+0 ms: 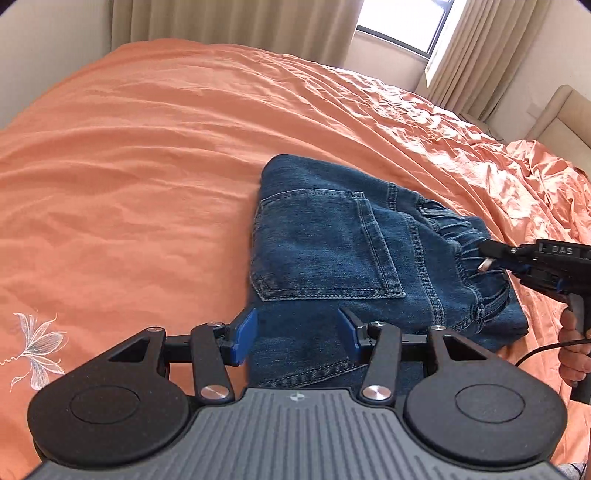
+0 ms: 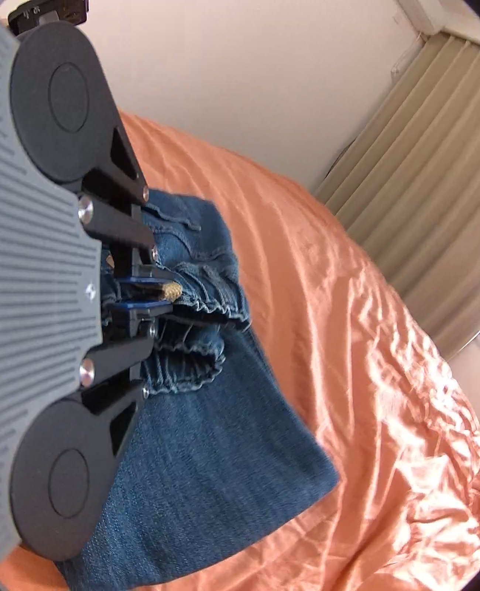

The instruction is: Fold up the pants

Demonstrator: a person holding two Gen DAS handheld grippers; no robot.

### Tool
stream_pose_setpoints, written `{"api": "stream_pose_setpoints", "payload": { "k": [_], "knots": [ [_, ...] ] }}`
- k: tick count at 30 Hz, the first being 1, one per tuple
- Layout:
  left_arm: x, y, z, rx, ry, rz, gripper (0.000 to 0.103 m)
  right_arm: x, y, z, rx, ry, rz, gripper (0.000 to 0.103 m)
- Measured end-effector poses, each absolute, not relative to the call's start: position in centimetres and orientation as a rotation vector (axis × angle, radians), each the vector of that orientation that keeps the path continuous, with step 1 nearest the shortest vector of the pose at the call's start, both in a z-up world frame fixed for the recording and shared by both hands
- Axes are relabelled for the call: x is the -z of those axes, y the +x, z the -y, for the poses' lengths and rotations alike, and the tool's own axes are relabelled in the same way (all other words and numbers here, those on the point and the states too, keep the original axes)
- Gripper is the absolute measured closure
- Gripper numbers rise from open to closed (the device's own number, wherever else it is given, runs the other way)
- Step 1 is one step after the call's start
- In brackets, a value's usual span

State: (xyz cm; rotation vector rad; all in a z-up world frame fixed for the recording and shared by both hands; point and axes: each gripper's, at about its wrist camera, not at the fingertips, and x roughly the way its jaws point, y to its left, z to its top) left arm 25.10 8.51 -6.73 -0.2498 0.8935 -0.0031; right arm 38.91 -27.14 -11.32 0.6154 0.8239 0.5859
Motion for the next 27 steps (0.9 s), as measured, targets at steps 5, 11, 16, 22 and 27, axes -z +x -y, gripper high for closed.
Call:
{"api": "stream_pose_setpoints", "payload": {
  "k": [5,11,16,22,27],
  "knots": [
    [6.7,24.9,-9.3,0.005,-0.295,-0.888,0.046,11.3,36.6,28.5,-0.529,0.653,-0.844,0.100],
    [6.7,26.1,-9.2,0.009,-0.306,-0.884,0.046,15.3,38.1,28.0,-0.411,0.622,-1.033,0.100],
    [6.4,27.8,-9.2,0.005,-0.304,-0.858,0.046,15.3,38.9,28.1,-0.412,0.635,-1.035,0.088],
    [6.8,30.5,-9.4,-0.001,-0.311,-0.826,0.046,14.3,40.3,30.1,-0.474,0.724,-0.917,0.055],
    [8.4,32.9,-10.3,0.007,-0.361,-0.813,0.046,16.8,43.6,30.3,-0.499,0.892,-0.946,0.054]
  ]
}}
